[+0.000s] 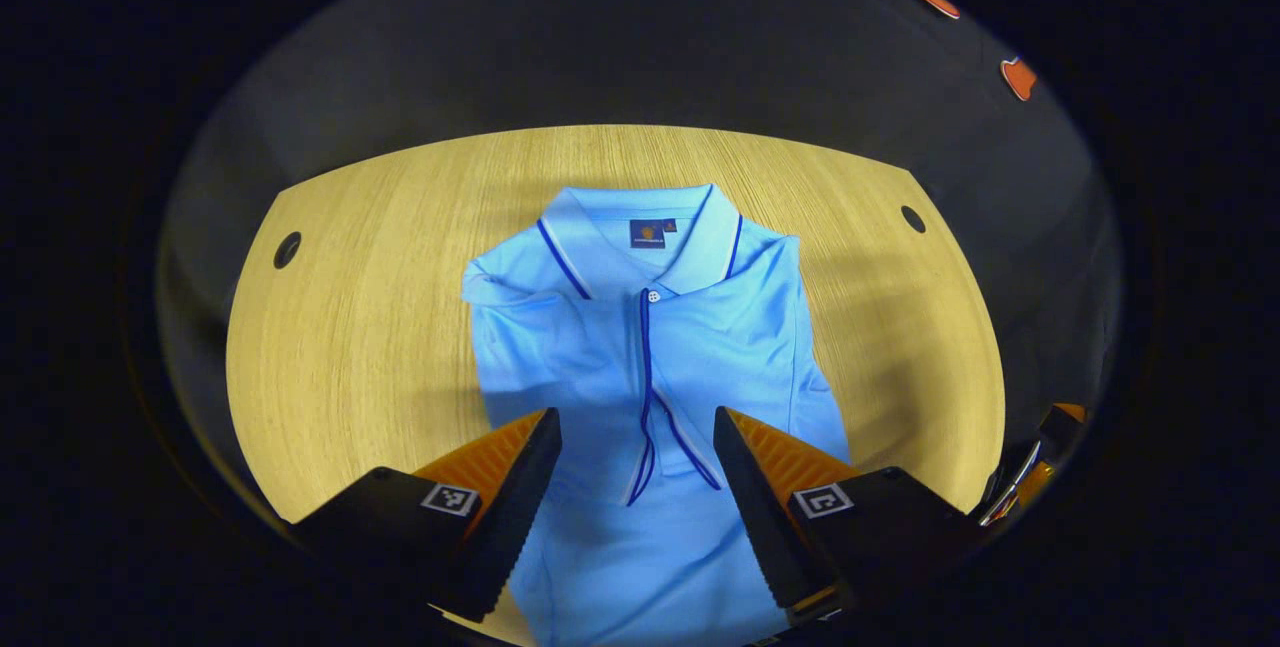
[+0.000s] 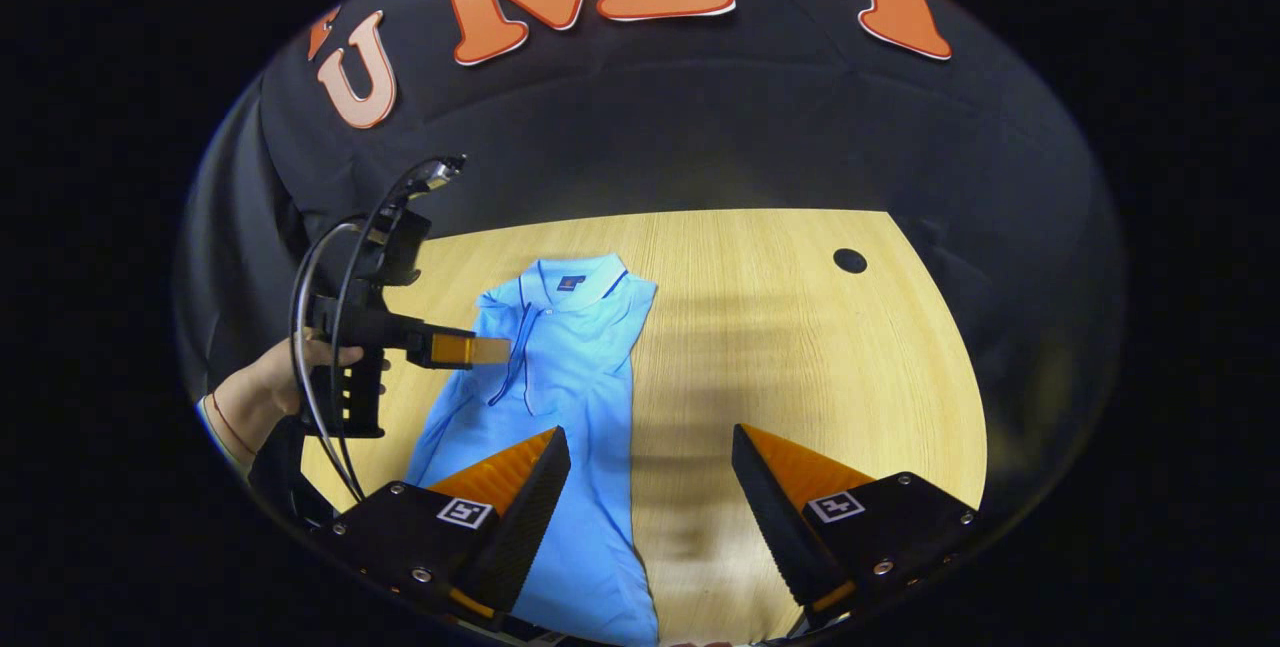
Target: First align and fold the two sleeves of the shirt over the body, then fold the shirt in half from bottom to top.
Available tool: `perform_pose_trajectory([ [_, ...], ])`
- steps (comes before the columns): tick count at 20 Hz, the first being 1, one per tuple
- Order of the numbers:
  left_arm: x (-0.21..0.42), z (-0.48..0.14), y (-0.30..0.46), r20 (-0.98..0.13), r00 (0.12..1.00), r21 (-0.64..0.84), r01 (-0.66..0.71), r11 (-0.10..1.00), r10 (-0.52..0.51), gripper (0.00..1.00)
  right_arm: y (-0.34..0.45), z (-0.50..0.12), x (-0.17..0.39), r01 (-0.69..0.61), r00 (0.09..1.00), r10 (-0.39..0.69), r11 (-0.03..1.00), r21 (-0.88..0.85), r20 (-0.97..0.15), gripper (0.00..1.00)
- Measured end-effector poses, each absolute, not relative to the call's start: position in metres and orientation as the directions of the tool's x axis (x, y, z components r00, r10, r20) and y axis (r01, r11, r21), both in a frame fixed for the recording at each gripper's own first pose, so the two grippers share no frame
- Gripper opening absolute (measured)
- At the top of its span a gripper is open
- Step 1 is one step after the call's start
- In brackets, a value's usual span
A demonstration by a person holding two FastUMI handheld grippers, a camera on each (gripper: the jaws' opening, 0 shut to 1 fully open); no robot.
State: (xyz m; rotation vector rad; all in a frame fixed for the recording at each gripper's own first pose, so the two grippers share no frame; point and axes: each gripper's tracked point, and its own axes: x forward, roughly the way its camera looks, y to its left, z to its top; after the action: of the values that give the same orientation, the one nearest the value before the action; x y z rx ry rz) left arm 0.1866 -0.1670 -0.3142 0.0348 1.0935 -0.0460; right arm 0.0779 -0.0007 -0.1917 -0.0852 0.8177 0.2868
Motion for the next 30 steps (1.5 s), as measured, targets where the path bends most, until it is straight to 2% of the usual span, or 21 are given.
perform_pose_trajectory([
  [5, 0.135, -0.288, -0.130, -0.874, 0.486, 0.014, 0.020, 1.000, 0.002, 1.00, 0.015, -0.210, 0.049, -0.321, 0.613, 0.193, 0.947, -0.019, -0.766, 0.99],
  [10, 0.052, -0.285, -0.089, -0.880, 0.476, 0.014, 0.011, 1.000, 0.007, 1.00, 0.019, -0.225, 0.000, -0.306, 0.592, 0.144, 0.950, -0.056, -0.793, 0.99],
  [14, -0.032, -0.297, -0.058, -0.906, 0.423, 0.006, 0.010, 1.000, 0.001, 0.99, 0.002, -0.247, -0.055, -0.286, 0.566, 0.064, 0.950, -0.123, -0.822, 0.99],
  [16, -0.068, -0.304, -0.046, -0.924, 0.382, 0.011, 0.006, 1.000, 0.008, 0.99, -0.005, -0.263, -0.083, -0.272, 0.529, 0.034, 0.953, -0.131, -0.848, 0.99],
  [21, -0.136, -0.316, -0.035, -0.939, 0.344, -0.005, -0.029, 1.000, 0.005, 0.99, -0.026, -0.300, -0.143, -0.254, 0.429, -0.032, 0.955, -0.154, -0.903, 0.99],
  [24, -0.166, -0.328, -0.044, -0.954, 0.301, -0.004, -0.023, 1.000, 0.003, 0.99, -0.030, -0.318, -0.163, -0.255, 0.372, -0.045, 0.955, -0.149, -0.927, 0.99],
  [30, -0.200, -0.364, -0.056, -0.977, 0.211, 0.004, -0.008, 1.000, 0.006, 1.00, -0.039, -0.345, -0.166, -0.271, 0.312, -0.092, 0.945, -0.182, -0.946, 0.99],
])
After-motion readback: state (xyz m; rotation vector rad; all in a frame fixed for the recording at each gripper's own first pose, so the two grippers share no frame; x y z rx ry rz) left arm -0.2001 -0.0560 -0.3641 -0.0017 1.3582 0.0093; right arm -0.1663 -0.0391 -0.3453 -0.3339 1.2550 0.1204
